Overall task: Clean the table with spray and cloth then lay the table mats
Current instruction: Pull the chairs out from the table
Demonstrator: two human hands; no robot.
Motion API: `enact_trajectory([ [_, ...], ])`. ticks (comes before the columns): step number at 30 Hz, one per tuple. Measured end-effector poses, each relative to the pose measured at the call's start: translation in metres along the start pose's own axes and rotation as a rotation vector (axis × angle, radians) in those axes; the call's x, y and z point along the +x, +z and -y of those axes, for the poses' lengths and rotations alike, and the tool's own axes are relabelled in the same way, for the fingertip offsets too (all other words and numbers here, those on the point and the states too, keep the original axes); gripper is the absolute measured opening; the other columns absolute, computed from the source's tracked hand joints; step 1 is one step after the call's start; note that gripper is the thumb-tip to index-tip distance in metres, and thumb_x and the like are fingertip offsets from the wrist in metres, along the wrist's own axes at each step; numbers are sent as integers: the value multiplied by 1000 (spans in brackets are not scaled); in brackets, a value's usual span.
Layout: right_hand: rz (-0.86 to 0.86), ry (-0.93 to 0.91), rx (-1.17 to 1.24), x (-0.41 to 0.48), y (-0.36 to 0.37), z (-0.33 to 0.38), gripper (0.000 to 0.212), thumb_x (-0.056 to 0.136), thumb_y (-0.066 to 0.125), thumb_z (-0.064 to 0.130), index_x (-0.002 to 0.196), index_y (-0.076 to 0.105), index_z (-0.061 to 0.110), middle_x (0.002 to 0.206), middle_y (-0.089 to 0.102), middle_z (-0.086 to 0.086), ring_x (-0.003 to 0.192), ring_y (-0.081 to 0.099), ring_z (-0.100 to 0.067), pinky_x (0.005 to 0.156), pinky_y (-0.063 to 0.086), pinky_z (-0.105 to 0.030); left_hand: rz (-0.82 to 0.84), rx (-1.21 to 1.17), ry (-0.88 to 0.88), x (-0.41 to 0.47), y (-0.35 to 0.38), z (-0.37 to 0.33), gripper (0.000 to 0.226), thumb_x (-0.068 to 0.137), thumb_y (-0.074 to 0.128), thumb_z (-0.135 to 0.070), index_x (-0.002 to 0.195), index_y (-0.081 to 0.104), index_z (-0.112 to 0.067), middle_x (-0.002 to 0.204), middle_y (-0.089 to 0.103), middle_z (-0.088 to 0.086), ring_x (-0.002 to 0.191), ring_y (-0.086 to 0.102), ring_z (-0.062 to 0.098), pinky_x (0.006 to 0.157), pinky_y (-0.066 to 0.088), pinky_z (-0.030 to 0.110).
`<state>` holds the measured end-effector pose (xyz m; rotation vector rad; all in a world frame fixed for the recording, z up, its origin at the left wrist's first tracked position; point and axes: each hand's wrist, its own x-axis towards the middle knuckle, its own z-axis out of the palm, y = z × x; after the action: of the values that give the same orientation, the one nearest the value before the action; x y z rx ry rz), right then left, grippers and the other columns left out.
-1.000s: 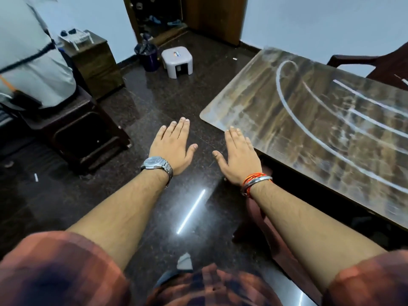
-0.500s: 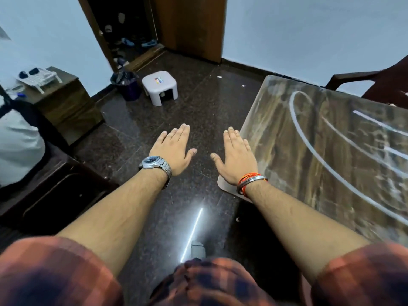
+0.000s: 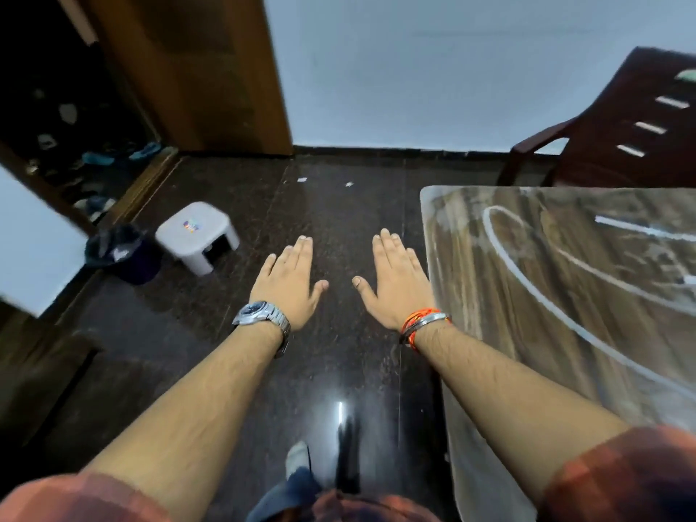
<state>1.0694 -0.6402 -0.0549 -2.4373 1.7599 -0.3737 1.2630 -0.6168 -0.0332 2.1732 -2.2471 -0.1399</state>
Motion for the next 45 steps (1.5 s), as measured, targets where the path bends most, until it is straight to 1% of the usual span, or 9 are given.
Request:
enact_trajectory([
  [5,-34,184,2,86,2,5,75,95,36,49,152,10,7,160,6,-11,147,5,-24,120,9,-40,18,39,152,116,-24,47,78,103,42,-46,161,3,-11,170,8,5,155,17,22,125,12,40],
  [8,-86,286,5,128,-5,4,75,95,36,50,152,10,7,160,6,-11,147,5,-23,120,9,-39,-1,39,231,184,-41,52,78,103,42,-46,161,4,-11,170,10,5,155,18,22,125,12,40],
  [13,-146,388,-71,213,-15,-33,75,96,35,51,151,12,7,159,8,-12,147,8,-24,119,11,-40,-51,10,419,300,-49,23,77,103,43,-42,161,3,-11,170,11,5,155,18,21,125,12,40],
  [18,-198,494,-88,303,-12,-102,75,95,37,50,151,13,7,159,9,-12,147,8,-25,119,12,-40,-66,32,559,425,-45,-22,77,103,47,-33,161,0,-11,170,9,5,155,16,22,125,11,41],
  [25,-219,673,-79,410,-31,-216,76,94,39,50,151,13,7,159,10,-11,147,8,-25,119,12,-40,-56,21,705,590,-64,-107,79,102,49,-25,161,-2,-14,171,2,2,156,12,21,126,9,40],
  [29,-220,769,-101,455,-38,-274,76,94,39,51,151,13,8,160,9,-11,147,8,-24,119,12,-39,-9,21,808,672,-57,-158,82,101,52,-24,162,-2,-14,171,2,3,156,12,21,126,9,40],
  [33,-259,904,-132,501,-44,-347,75,94,39,51,151,14,8,160,9,-9,147,7,-22,118,11,-38,26,-13,911,760,-45,-227,82,100,53,-23,162,-1,-16,171,1,1,156,12,21,126,9,40],
  [37,-291,1060,-142,551,-50,-419,76,93,41,49,151,15,7,159,11,-10,147,8,-23,118,11,-38,34,-16,1076,848,-39,-299,83,100,54,-22,162,-1,-20,171,-2,0,156,12,21,126,10,41],
  [45,-390,1338,-114,634,-87,-534,77,93,40,51,151,15,7,159,12,-10,147,9,-23,119,15,-40,91,30,1342,989,-63,-447,86,98,59,-15,162,2,-21,171,-2,-1,155,17,20,126,12,43],
])
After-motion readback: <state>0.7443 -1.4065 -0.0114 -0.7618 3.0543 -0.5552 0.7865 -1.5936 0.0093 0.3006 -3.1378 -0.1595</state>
